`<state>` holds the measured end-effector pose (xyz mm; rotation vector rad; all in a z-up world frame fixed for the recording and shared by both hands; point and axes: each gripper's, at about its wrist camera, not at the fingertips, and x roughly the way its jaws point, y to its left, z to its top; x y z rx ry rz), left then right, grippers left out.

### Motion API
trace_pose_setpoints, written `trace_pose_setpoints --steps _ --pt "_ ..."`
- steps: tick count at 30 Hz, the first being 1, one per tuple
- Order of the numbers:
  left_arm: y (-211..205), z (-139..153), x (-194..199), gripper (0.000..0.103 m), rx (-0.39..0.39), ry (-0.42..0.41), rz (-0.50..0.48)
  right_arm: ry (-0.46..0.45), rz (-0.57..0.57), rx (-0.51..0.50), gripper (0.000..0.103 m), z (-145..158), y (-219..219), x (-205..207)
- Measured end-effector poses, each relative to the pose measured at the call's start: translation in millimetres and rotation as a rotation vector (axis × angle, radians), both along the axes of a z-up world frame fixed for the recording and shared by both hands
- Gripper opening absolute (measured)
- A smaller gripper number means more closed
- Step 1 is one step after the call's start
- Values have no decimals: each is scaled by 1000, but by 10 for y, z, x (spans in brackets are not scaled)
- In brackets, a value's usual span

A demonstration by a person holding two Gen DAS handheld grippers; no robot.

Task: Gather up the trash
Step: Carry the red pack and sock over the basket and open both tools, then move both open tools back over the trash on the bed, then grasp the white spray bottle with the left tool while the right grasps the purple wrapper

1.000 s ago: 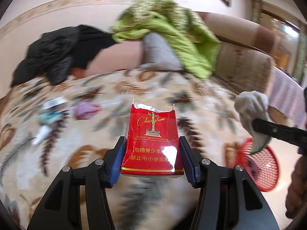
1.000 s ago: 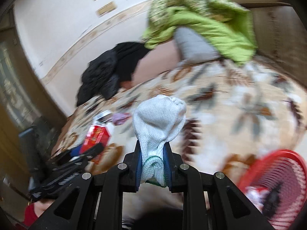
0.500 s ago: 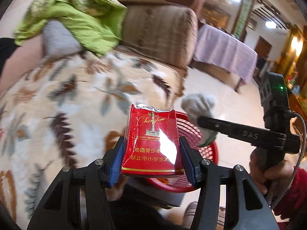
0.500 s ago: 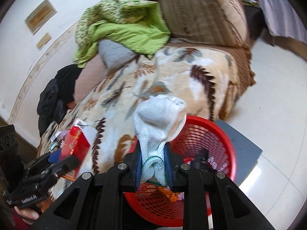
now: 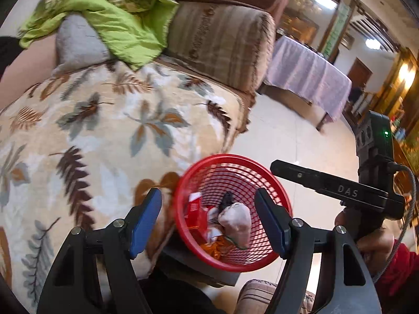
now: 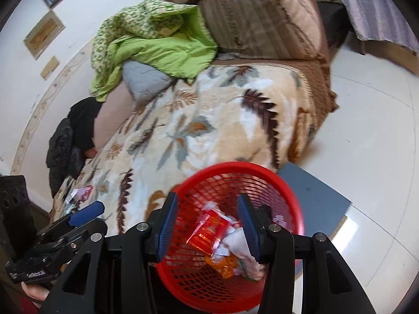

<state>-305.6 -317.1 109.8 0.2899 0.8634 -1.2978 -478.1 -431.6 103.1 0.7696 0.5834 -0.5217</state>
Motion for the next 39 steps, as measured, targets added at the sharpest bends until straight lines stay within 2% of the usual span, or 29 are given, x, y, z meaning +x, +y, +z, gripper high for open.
trace_pose_setpoints --steps 9,17,21,23,28,30,33,35,37,38,39 --pt "815 97 644 72 -14 -22 222 -37 254 -21 51 128 560 962" --pt "1843 123 1472 72 -19 -81 514 -41 473 -50 52 152 1298 1970" --pt "2328 21 1960 72 25 -157 693 -37 559 -46 52 68 1689 2589" --pt "2549 -69 2229 72 78 -195 792 -22 596 -43 52 9 1832 2850" --pt "3051 -347 2910 72 158 -227 978 0 655 -26 52 -127 2082 3347" --pt "3165 -459 3113 72 151 -184 1010 10 659 -41 52 -197 2116 3445" --pt "3212 -630 3354 70 142 -111 999 51 663 -12 52 -366 2098 3534" --pt "3168 -692 3453 63 164 -115 985 54 659 62 52 -441 2028 3608" --pt "3097 -724 3534 60 182 -137 978 53 649 67 52 -433 2005 3658" --pt "3066 -737 3560 54 186 -138 974 57 649 55 52 -421 1997 3693" --pt "3039 -763 3603 45 191 -127 966 56 652 42 52 -403 1994 3744"
